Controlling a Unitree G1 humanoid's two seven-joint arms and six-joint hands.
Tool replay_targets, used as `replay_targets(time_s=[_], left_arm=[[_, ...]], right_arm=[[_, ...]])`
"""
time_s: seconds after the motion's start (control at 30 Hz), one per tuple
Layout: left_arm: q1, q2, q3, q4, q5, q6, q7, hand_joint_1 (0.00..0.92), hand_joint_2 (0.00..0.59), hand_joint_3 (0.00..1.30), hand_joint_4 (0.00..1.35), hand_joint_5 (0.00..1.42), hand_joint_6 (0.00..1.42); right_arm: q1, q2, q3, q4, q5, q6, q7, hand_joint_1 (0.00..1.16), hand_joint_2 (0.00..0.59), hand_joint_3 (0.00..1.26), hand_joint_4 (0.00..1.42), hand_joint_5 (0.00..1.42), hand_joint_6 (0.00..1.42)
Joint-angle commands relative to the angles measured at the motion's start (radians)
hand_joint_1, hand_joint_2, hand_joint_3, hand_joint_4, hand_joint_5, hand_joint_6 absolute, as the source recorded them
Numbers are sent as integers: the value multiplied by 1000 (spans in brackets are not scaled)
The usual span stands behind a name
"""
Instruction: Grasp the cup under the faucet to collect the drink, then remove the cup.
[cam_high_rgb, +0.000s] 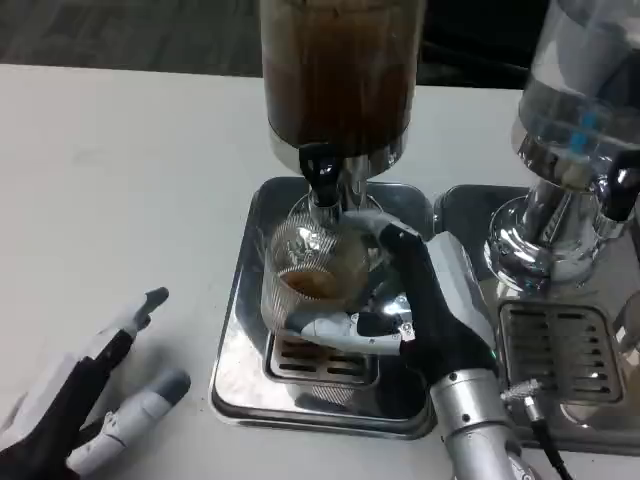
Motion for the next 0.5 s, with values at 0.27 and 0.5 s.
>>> replay_targets(time_s=[0.27,0.5], left_arm=[[-1,-4,-5,0,-4,1,1,0,131,55,0,67,0],[-1,-2,-4,-1,-2,1,3,0,131,55,0,67,0]], right_arm=[[-13,-21,17,-98,-19,96,78,1014,109,742,801,893,1072],[-6,-39,21,-195,-57,181,142,990,98,765,823,905,1102]])
